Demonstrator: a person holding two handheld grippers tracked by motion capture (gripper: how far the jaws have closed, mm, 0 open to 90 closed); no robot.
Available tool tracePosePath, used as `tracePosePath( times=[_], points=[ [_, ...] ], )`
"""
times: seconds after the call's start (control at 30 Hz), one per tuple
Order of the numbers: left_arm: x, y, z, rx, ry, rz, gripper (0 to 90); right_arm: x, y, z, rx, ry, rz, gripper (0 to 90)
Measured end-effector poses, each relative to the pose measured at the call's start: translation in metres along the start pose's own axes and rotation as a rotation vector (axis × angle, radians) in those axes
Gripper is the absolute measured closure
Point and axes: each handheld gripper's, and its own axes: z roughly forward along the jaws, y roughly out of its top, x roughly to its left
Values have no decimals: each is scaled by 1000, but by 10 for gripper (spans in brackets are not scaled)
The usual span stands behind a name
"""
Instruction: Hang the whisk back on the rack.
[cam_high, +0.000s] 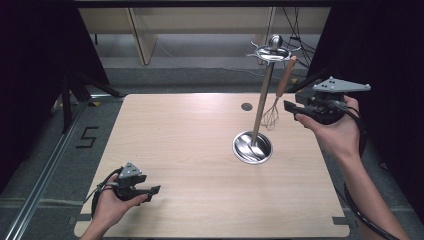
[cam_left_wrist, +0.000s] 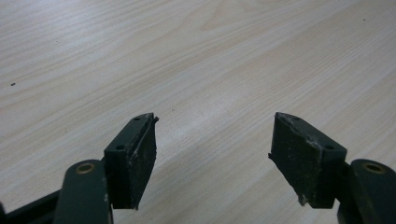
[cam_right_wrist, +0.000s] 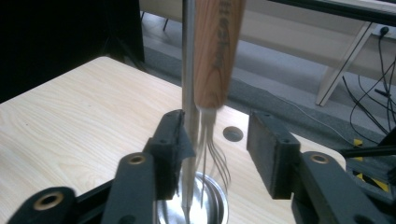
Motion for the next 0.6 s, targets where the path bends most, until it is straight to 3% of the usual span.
tracePosePath(
  times=[0.03, 0.13, 0.17, 0.2, 0.33, 0.43, 0.47, 0.53, 0.6],
  points=[
    [0, 0, 0, 3, 0, 3, 306, -1, 0, -2, 28, 12, 1, 514],
    [0, 0, 0, 5, 0, 3, 306, -1, -3, -2, 11, -5, 11, 490],
    [0, 0, 0, 6, 1, 6, 306, -2, -6, -4, 34, -1, 8, 470],
    [0, 0, 0, 6, 1, 5, 306, -4, -8, -4, 31, -3, -9, 463],
    [0, 0, 0, 7, 4, 5, 306, -5, -16, -7, 34, 1, 0, 442],
    [-3, -1, 3, -24, 6, -46, 306, -5, -21, -10, 37, 14, -5, 431],
    [0, -1, 0, 11, 1, -6, 306, -5, -23, -12, 46, 21, 8, 428],
    [2, 0, -1, 28, 7, 20, 306, -4, -29, -13, 42, 26, 9, 427],
    [1, 0, -1, 27, 3, 8, 306, -3, -33, -14, 44, 24, 12, 426]
  ],
)
